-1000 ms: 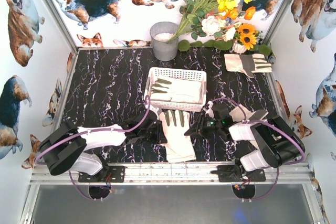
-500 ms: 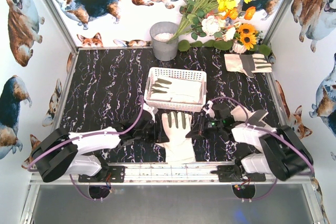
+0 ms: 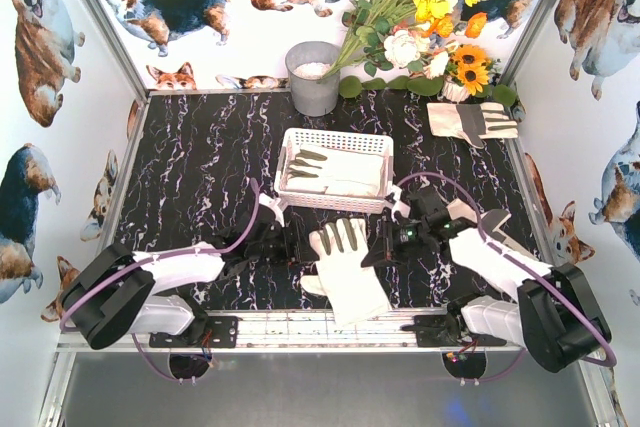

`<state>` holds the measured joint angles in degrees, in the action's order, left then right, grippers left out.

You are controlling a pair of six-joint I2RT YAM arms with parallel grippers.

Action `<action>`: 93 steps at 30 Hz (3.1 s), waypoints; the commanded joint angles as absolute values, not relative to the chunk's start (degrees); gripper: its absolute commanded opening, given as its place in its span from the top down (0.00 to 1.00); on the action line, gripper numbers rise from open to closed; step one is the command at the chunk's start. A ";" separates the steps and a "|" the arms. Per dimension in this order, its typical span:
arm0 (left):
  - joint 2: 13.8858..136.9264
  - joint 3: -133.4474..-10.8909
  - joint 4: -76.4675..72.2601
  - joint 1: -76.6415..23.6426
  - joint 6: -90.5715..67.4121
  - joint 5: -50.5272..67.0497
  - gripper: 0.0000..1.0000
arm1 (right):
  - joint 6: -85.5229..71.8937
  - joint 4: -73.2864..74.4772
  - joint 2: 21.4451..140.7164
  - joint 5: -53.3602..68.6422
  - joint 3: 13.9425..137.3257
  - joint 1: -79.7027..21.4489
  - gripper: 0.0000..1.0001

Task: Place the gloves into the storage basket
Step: Pick up the glove from the center of the board, then place the glove in the bin.

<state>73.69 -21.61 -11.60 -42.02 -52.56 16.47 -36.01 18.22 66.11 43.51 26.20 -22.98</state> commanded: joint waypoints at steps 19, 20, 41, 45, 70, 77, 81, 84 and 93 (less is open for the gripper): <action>56.41 -37.68 10.42 -26.96 -25.41 27.95 0.00 | -2.86 55.56 71.42 48.19 61.68 -29.57 1.00; 56.28 -39.22 11.40 -26.38 -23.55 29.68 0.00 | -1.30 57.53 72.58 48.12 64.43 -30.04 1.00; 69.34 -51.58 18.17 -29.49 -10.14 61.29 0.04 | 14.33 67.93 81.68 49.33 81.26 -35.86 1.00; 68.89 -49.35 15.29 -30.00 -12.76 61.68 0.33 | 13.00 66.45 82.20 47.19 81.65 -35.86 1.00; 82.76 -56.76 -5.93 -31.03 -29.95 26.95 1.00 | 20.97 64.33 98.23 4.90 103.28 -34.41 1.00; 89.33 -63.93 -3.75 -30.95 -31.85 24.67 1.00 | 25.56 66.15 105.65 3.07 112.23 -32.14 1.00; 92.64 -67.30 -0.81 -30.72 -31.99 23.96 1.00 | 26.78 67.17 109.78 4.95 116.78 -30.56 1.00; 94.15 -68.49 -0.12 -29.90 -32.55 24.14 1.00 | 27.65 67.11 112.23 7.40 119.61 -29.34 1.00; 99.44 -72.83 2.06 -26.68 -33.00 26.72 1.00 | 27.43 68.20 119.99 13.92 126.92 -26.32 1.00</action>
